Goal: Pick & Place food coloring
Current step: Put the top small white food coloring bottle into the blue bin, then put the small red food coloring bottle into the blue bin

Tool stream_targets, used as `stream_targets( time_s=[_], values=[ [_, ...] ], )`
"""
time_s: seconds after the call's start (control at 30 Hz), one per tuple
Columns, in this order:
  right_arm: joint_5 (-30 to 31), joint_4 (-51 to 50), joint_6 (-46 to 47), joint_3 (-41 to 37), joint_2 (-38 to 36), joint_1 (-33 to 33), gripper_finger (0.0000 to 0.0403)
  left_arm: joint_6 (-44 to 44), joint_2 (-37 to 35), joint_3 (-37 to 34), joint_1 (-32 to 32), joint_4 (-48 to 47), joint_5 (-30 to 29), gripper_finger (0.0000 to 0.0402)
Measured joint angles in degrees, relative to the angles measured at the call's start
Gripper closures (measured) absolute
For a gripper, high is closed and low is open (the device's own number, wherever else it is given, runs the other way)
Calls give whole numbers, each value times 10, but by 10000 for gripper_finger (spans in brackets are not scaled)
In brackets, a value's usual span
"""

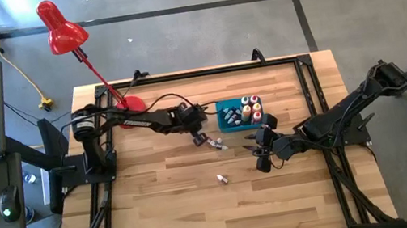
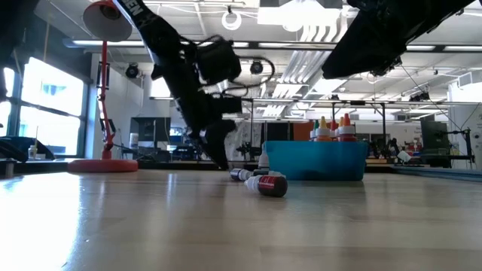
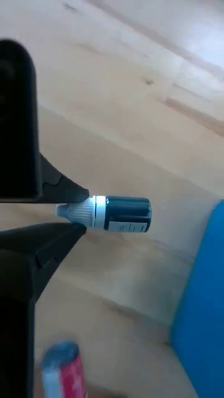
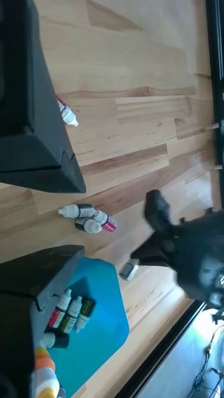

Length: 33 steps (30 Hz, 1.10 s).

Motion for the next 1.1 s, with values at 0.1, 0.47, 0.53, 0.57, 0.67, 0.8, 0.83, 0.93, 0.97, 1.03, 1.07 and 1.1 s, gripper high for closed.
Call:
stream_targets(
  time_s=[0.1, 0.47, 0.53, 0.57, 0.67, 0.8, 0.83, 0.93, 0.97, 1.03, 1.07, 1.1],
  values=[
    [0, 1, 0, 0, 0, 0, 263, 0, -20, 14, -3, 4, -4, 393],
    [-7, 10, -10, 0, 0, 0, 263, 102, -59, 116, -42, 2, 38, 393],
    [-7, 11, -10, 0, 0, 0, 263, 104, -44, 131, -41, 13, 78, 392],
    [-8, 11, -10, 0, 0, 0, 263, 103, -35, 132, -40, 11, 82, 391],
    [-8, 11, -6, 0, 0, 0, 263, 102, -3, 134, -40, 29, 54, 378],
    [-10, 13, 3, 0, 0, 0, 263, 121, 28, 136, -38, 73, 15, 338],
    [-15, 13, 4, 0, 0, 0, 263, 122, 31, 136, -38, 75, 16, 326],
    [-32, 11, 5, 0, 0, 0, 263, 140, 35, 136, -39, 93, 12, 287],
    [-37, 11, 5, 0, 0, 0, 263, 145, 35, 136, -39, 96, 4, 275],
    [-46, 11, 5, 0, 0, 0, 263, 146, 34, 136, -39, 94, -14, 255],
    [-48, 12, 5, 0, 0, 0, 263, 146, 30, 136, -40, 87, -22, 246],
    [-49, 12, 5, 0, 0, 0, 263, 146, 25, 136, -40, 78, -32, 240]
  ],
)
